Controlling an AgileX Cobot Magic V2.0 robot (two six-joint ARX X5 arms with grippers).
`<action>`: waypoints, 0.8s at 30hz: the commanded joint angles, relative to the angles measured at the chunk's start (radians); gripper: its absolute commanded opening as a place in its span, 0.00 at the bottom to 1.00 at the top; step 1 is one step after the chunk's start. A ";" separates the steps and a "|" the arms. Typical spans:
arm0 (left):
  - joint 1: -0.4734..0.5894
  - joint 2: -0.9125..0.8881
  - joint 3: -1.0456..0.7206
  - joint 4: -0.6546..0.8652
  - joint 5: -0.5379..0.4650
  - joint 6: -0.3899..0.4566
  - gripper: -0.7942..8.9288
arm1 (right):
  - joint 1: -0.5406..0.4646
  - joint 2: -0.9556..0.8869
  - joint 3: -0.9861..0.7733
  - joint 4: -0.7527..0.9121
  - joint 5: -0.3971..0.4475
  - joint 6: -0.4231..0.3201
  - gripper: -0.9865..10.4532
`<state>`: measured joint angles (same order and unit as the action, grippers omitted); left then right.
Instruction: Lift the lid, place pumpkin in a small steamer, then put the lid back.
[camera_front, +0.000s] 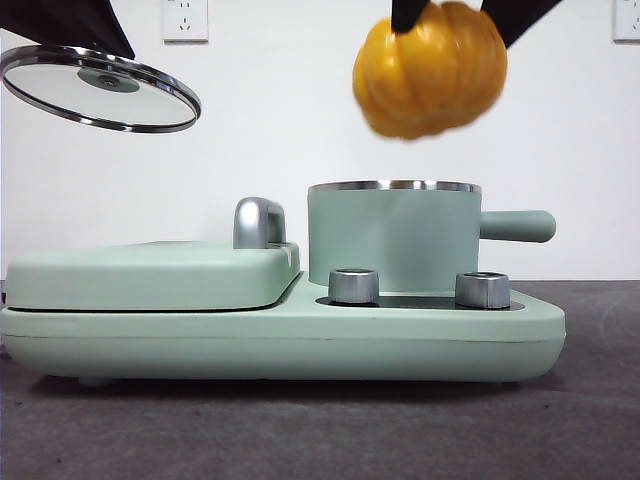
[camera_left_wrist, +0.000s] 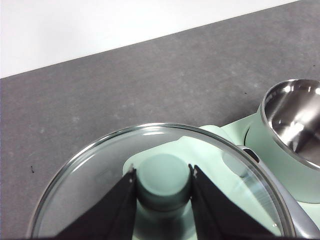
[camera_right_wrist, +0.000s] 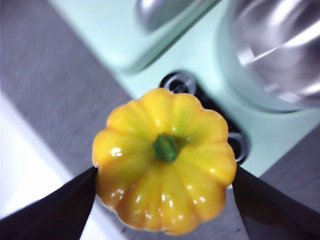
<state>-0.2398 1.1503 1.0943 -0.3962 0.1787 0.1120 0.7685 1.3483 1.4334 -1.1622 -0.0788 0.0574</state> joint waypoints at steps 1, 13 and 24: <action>-0.002 -0.007 0.015 0.031 0.001 0.007 0.09 | -0.042 0.021 0.062 0.001 0.001 0.000 0.40; -0.002 -0.007 0.015 0.031 0.001 0.006 0.09 | -0.214 0.301 0.361 -0.021 0.010 -0.114 0.40; -0.002 -0.007 0.015 0.031 0.001 0.002 0.09 | -0.221 0.525 0.518 -0.013 0.064 -0.126 0.40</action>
<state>-0.2398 1.1503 1.0943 -0.3962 0.1787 0.1116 0.5392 1.8477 1.9213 -1.1843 -0.0208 -0.0563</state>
